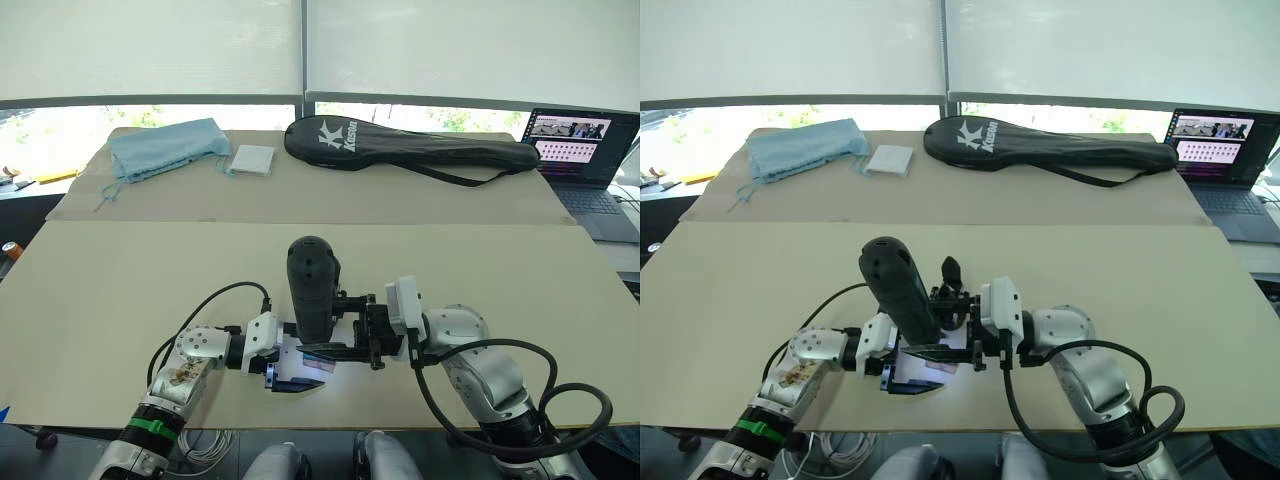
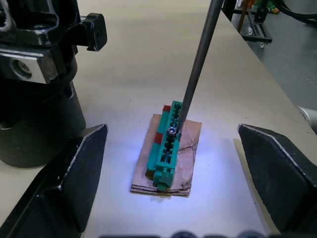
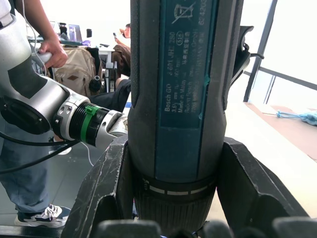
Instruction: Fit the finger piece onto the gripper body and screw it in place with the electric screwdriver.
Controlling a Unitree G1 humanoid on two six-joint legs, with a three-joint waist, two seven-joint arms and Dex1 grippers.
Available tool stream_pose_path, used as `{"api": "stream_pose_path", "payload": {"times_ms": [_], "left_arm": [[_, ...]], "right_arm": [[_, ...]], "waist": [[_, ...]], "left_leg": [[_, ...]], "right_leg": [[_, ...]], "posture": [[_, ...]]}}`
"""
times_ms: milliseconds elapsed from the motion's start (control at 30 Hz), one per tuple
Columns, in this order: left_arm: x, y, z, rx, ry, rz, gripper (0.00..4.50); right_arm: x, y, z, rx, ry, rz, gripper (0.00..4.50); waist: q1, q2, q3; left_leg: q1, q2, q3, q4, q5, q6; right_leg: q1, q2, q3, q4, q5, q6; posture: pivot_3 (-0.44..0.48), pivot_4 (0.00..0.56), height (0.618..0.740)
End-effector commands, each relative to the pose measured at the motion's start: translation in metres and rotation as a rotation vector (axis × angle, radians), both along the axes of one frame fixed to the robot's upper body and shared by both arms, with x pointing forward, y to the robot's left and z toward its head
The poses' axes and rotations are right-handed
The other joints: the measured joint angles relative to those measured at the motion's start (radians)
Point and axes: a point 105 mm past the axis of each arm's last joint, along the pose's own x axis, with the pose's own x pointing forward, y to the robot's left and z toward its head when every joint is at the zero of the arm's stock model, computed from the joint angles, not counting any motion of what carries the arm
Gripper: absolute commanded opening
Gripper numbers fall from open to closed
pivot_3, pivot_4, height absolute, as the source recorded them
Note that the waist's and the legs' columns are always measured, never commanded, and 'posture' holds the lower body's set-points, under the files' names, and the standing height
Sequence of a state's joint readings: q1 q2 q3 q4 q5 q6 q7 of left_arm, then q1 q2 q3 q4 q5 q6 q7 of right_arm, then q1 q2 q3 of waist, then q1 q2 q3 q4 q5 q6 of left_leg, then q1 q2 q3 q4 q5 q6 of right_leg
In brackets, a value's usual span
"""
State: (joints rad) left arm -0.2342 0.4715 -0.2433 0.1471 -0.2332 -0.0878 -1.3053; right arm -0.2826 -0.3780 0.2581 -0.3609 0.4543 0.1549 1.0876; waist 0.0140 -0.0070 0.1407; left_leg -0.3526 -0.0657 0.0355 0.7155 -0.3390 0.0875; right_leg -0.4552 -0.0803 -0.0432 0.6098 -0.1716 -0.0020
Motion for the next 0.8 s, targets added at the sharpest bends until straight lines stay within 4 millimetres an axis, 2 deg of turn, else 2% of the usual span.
{"api": "stream_pose_path", "payload": {"times_ms": [33, 800], "left_arm": [[-0.0081, -0.0047, -0.0133, 0.024, 0.053, -0.015, 4.44], [-0.0101, -0.0069, -0.0160, 0.025, 0.066, -0.025, 4.44]], "right_arm": [[-0.0052, -0.0015, 0.0179, 0.052, -0.076, 0.020, 1.92], [-0.0028, -0.0021, 0.0185, 0.048, -0.084, 0.000, 1.92]], "waist": [[0.000, 0.000, 0.000], [0.000, 0.000, 0.000]], "left_leg": [[0.000, 0.000, 0.000, 0.000, 0.000, 0.000], [0.000, 0.000, 0.000, 0.000, 0.000, 0.000]], "right_leg": [[0.000, 0.000, 0.000, 0.000, 0.000, 0.000], [0.000, 0.000, 0.000, 0.000, 0.000, 0.000]], "posture": [[0.000, 0.150, 0.740], [0.000, 0.150, 0.740]]}}
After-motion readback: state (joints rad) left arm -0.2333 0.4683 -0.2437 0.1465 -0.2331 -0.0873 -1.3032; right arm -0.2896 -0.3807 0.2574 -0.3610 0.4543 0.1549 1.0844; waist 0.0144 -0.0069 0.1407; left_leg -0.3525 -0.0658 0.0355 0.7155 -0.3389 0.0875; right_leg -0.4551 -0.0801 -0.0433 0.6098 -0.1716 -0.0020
